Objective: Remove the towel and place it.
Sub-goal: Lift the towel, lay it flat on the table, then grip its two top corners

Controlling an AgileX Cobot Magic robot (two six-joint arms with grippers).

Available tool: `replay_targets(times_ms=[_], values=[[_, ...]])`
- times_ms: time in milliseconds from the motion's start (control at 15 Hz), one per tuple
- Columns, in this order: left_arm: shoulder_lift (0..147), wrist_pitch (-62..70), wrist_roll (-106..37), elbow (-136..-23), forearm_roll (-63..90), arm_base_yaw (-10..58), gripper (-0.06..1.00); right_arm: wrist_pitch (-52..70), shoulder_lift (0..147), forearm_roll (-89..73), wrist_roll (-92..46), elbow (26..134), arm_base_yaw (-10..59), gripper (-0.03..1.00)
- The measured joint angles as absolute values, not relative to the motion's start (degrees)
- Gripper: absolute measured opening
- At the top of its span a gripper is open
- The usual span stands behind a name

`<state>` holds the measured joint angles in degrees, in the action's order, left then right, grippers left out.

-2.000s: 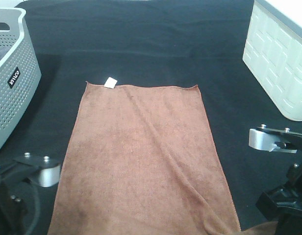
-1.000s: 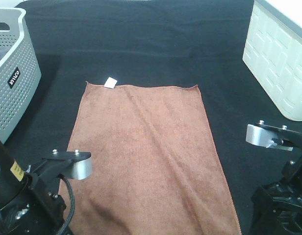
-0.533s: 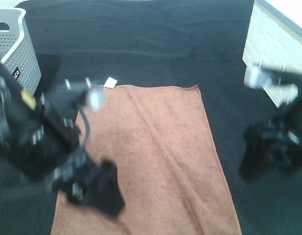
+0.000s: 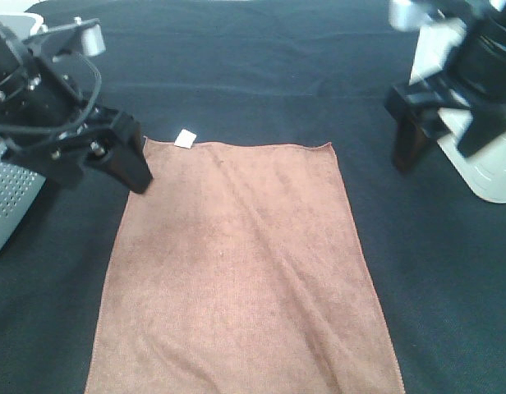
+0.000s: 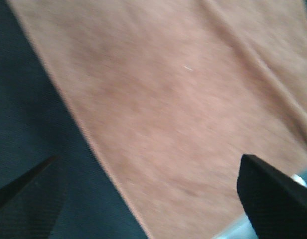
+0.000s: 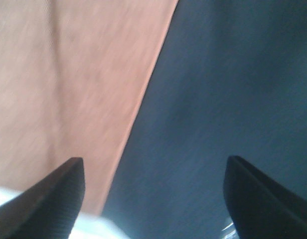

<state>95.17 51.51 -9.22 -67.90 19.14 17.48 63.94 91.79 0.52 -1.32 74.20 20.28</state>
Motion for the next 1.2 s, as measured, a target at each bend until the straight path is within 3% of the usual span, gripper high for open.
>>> replay_targets(times_ms=[467, 800, 933, 1200], values=[[101.18, 46.18, -5.96, -70.87, 10.08, 13.87, 0.87, 52.48, 94.94, 5.96, 11.69, 79.76, 20.11, 0.71], [110.52, 49.33, -8.14, -83.48, 10.49, 13.81, 0.87, 51.28, 100.04, -13.29, -3.21, 83.94, 9.22, 0.71], [116.71, 53.69, -8.08, -92.42, 10.60, 13.81, 0.87, 53.57, 105.48, -16.96, -8.48, 86.29, 8.31, 0.71], [122.96, 56.89, -6.13, -98.89, 10.54, 13.64, 0.87, 56.04, 114.36, -14.50, -9.17, 93.11, 8.31, 0.71]])
